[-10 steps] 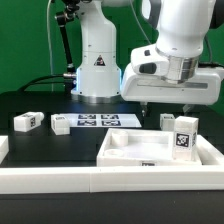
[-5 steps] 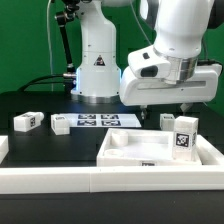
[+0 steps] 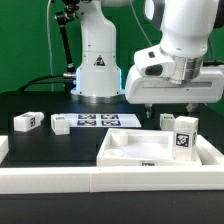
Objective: Assemble square table
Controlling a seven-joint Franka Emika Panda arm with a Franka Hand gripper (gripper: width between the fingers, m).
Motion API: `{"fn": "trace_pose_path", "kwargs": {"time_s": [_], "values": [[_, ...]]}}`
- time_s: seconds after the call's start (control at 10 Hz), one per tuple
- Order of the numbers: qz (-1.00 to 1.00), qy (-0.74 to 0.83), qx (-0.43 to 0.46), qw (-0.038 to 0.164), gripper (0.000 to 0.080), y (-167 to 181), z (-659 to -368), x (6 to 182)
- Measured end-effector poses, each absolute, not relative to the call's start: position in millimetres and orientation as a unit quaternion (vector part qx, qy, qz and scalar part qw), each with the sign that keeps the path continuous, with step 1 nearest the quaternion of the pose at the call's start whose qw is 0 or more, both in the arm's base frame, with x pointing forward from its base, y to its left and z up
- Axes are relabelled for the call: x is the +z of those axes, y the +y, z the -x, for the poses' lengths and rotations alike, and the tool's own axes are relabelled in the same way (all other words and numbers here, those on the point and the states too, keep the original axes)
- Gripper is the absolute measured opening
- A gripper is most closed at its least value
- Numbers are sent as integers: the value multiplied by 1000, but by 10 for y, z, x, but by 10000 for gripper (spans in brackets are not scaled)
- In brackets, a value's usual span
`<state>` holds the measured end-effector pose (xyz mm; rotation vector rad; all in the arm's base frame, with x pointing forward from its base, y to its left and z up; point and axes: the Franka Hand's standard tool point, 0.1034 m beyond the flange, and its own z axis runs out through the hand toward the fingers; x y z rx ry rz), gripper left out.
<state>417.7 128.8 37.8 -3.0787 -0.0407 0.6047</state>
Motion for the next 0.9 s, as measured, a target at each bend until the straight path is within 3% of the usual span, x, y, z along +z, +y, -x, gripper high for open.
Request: {"fn": "trace_pose_path", "kwargs": {"time_s": [0.4, 0.9], "values": [[980, -4, 198, 0, 649, 1303, -4173, 368], [942, -6, 334, -12, 649, 1350, -4171, 343]]}}
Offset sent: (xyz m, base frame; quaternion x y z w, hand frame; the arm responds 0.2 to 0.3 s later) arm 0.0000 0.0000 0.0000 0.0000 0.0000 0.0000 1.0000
